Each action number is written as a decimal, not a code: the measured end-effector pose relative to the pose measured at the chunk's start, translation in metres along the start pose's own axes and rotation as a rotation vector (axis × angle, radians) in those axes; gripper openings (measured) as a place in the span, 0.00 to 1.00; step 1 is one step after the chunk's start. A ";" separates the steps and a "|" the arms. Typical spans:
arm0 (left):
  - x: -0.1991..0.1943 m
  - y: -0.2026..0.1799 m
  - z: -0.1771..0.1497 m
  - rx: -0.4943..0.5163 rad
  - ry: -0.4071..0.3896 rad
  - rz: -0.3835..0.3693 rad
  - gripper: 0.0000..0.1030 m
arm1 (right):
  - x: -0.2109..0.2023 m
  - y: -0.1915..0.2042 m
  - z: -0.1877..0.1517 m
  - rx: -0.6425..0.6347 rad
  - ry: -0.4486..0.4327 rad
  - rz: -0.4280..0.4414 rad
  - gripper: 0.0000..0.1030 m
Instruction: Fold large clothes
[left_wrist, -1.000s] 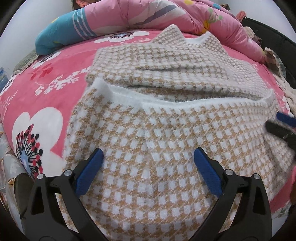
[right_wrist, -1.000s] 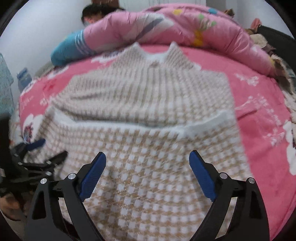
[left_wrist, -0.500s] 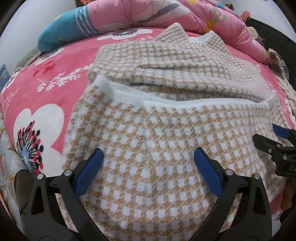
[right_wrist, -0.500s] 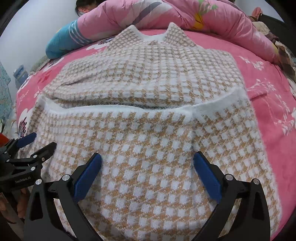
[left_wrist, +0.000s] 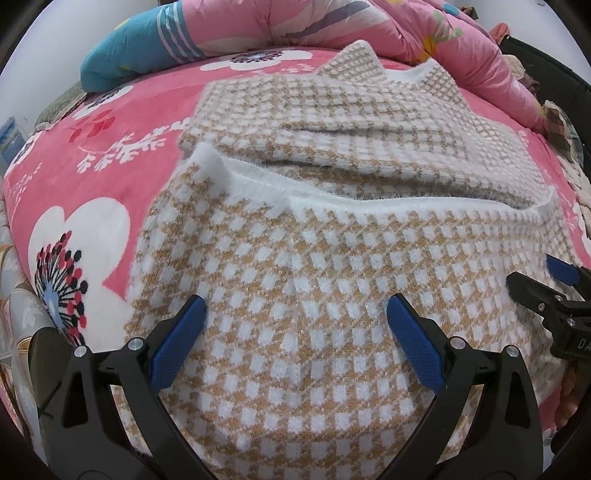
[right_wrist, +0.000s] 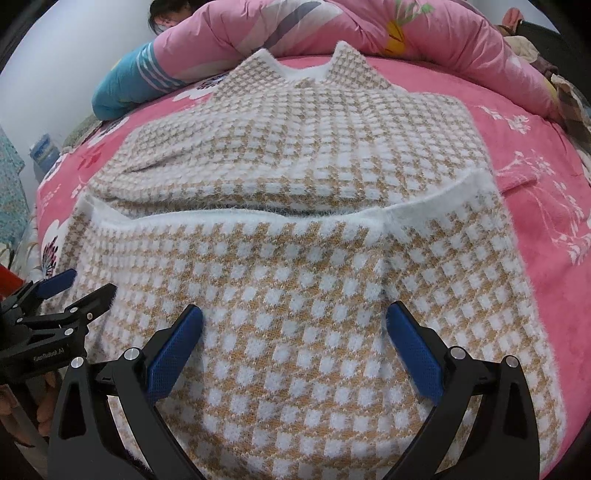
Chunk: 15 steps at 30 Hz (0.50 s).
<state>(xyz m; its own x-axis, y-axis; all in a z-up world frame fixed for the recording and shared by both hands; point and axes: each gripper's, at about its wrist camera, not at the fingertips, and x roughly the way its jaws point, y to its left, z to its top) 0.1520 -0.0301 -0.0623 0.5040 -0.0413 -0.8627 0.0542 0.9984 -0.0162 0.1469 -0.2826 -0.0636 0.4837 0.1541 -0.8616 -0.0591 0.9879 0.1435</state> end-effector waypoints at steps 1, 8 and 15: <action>0.000 0.000 0.001 0.000 0.005 0.001 0.92 | 0.000 0.000 0.000 0.000 0.000 0.001 0.94; 0.002 -0.001 0.002 0.001 0.021 0.004 0.92 | 0.001 -0.002 0.000 0.004 0.014 0.010 0.94; 0.002 -0.001 0.002 0.001 0.018 0.008 0.92 | 0.000 -0.001 -0.001 0.003 0.022 0.018 0.94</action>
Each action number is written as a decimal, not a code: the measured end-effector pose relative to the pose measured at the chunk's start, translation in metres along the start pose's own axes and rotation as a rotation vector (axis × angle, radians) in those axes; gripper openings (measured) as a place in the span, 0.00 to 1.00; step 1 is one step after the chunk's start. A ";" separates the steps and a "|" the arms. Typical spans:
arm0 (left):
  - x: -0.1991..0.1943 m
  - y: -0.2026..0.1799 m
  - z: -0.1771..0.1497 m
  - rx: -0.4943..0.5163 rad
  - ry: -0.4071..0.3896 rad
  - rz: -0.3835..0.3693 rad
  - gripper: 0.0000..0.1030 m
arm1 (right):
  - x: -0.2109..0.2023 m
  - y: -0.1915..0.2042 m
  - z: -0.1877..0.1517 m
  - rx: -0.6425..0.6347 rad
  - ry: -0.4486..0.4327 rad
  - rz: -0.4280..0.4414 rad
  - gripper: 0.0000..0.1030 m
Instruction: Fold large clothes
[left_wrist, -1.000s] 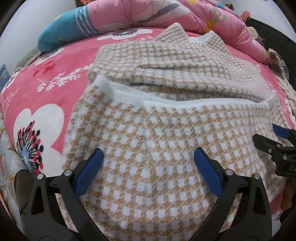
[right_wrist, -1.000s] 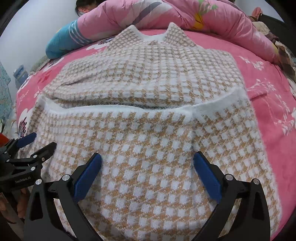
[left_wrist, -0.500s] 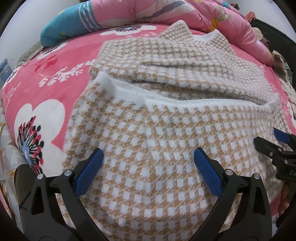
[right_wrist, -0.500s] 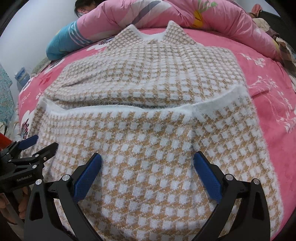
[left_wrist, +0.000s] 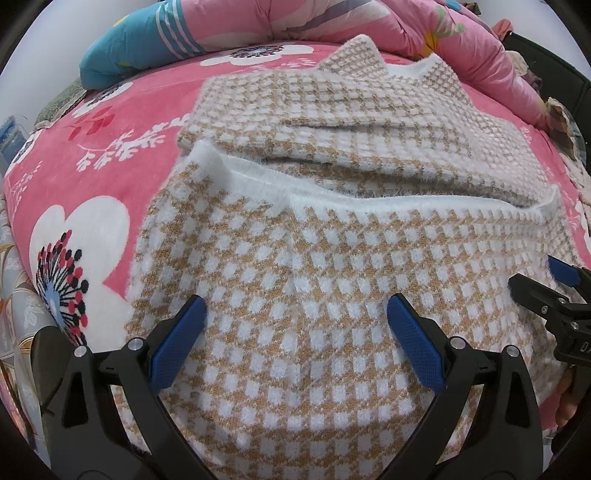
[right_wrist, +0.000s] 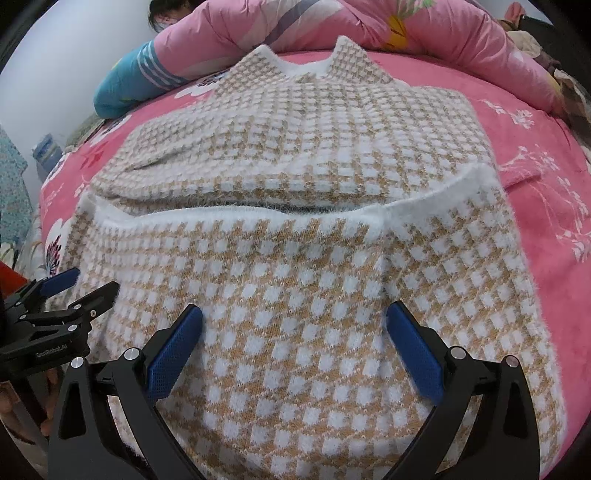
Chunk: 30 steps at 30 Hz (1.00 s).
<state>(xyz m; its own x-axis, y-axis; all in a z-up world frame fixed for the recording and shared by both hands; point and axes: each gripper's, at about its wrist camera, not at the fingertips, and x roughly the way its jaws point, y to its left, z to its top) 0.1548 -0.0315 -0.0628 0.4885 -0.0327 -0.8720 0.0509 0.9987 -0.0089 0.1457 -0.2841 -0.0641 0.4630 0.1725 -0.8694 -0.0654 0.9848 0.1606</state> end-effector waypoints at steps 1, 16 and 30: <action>0.000 0.000 0.000 0.000 0.000 -0.001 0.92 | 0.000 -0.001 0.001 0.001 0.000 0.001 0.94; 0.000 0.000 0.000 0.001 -0.001 -0.001 0.92 | -0.001 0.000 0.000 0.001 -0.001 0.002 0.94; 0.000 0.000 0.000 0.001 -0.004 0.001 0.92 | 0.000 0.000 0.000 0.001 0.000 0.001 0.94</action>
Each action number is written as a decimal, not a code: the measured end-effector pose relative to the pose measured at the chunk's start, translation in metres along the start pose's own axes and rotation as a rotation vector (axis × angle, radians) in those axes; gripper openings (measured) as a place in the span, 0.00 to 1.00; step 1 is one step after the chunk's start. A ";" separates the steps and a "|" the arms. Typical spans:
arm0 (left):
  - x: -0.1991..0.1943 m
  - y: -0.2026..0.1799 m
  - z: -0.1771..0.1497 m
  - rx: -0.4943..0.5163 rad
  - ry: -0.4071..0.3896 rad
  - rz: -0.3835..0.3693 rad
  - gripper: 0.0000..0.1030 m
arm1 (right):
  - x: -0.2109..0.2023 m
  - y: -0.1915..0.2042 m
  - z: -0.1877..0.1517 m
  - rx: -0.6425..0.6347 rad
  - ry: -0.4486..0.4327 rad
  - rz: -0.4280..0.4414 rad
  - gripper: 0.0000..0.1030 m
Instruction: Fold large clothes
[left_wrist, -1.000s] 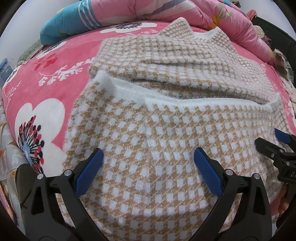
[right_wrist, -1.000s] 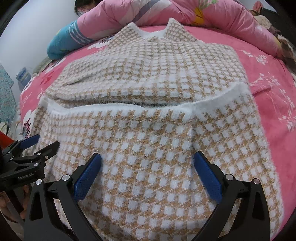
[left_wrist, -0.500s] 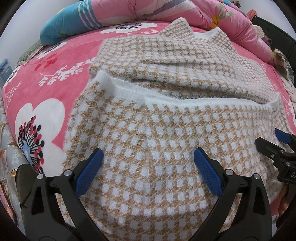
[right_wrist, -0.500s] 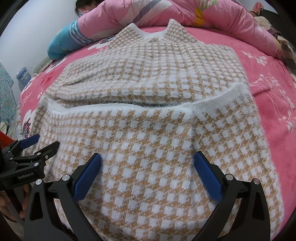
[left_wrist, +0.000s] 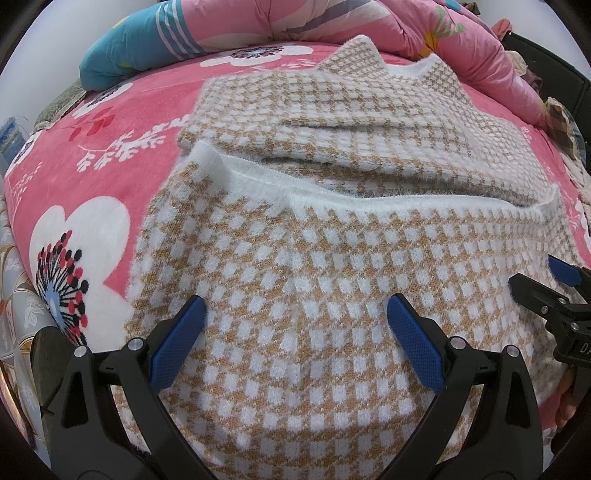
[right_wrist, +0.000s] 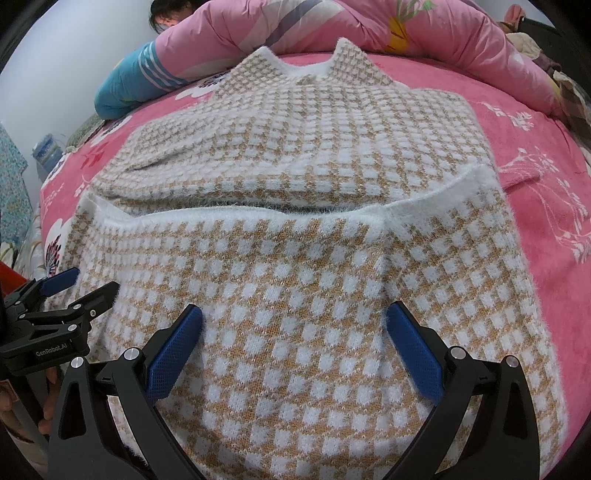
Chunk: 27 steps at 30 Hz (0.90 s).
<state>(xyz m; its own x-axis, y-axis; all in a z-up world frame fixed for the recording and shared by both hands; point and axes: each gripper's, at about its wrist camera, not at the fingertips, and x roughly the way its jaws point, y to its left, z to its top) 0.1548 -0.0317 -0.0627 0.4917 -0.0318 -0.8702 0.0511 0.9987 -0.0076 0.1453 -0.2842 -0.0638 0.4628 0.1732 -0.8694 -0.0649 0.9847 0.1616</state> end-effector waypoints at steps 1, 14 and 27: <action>0.000 0.000 0.000 0.001 -0.001 0.000 0.92 | 0.000 0.000 0.001 -0.001 0.000 0.000 0.94; 0.000 0.000 0.001 -0.001 0.007 -0.002 0.92 | 0.000 0.001 -0.001 0.001 0.014 0.001 0.94; 0.001 -0.001 0.000 0.000 0.003 0.002 0.92 | 0.006 0.000 0.006 -0.004 0.051 -0.011 0.94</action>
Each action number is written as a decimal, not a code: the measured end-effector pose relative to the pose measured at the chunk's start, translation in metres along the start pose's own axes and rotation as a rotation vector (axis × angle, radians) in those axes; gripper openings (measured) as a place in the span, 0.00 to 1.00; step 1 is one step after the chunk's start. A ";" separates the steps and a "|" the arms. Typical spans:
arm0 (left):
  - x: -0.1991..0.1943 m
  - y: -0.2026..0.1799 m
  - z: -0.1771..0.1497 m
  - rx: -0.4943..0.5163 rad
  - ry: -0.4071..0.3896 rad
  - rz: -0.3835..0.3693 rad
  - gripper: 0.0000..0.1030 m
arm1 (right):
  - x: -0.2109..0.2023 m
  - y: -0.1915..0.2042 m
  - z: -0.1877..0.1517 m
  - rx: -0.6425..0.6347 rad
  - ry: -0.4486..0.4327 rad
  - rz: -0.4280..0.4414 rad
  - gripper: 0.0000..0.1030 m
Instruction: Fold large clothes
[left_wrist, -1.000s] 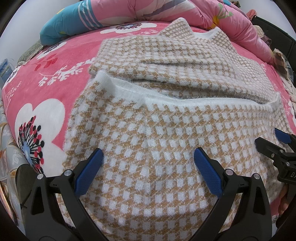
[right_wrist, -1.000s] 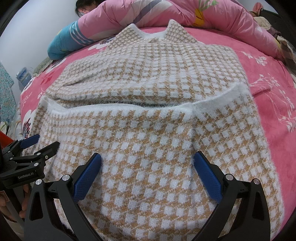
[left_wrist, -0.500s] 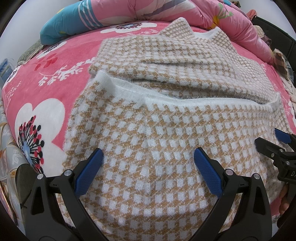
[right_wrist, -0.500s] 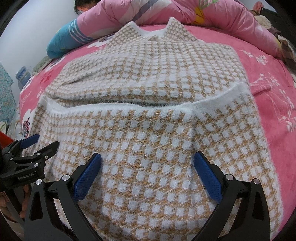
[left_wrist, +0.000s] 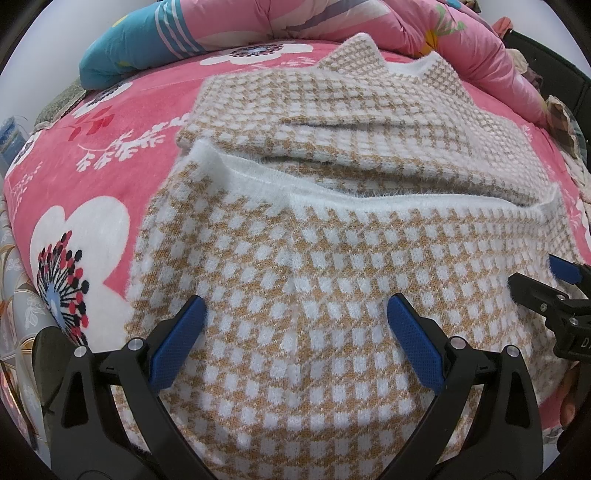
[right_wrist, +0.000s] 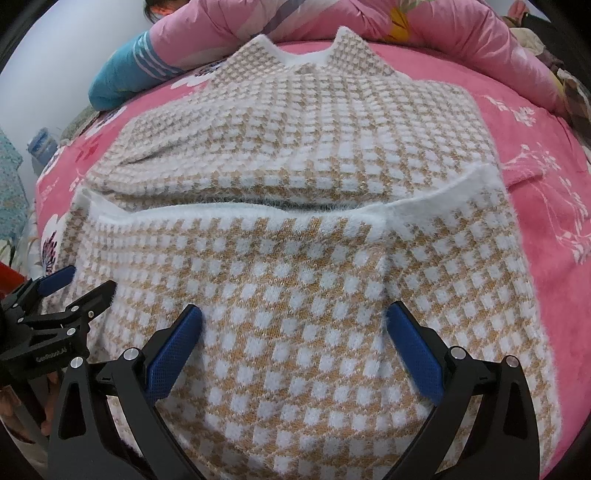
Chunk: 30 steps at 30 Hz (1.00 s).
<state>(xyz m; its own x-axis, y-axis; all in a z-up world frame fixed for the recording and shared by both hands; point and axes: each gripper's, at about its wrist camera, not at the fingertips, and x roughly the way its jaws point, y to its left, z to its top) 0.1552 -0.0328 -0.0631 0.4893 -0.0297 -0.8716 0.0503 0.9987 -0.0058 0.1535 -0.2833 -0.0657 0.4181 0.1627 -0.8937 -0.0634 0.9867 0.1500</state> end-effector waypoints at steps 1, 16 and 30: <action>0.000 0.000 0.000 0.001 0.000 -0.001 0.92 | 0.000 0.000 0.000 0.000 0.001 -0.002 0.94; 0.000 -0.001 -0.002 0.019 -0.014 0.003 0.93 | 0.001 0.001 0.000 -0.005 0.000 0.005 0.94; -0.053 0.017 0.030 0.070 -0.232 -0.016 0.93 | -0.045 -0.009 0.026 -0.029 -0.041 0.142 0.94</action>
<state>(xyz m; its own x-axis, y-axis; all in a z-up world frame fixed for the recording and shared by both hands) 0.1565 -0.0157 -0.0020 0.6747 -0.0619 -0.7355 0.1155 0.9931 0.0224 0.1584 -0.2999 -0.0158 0.4400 0.3005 -0.8462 -0.1504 0.9537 0.2605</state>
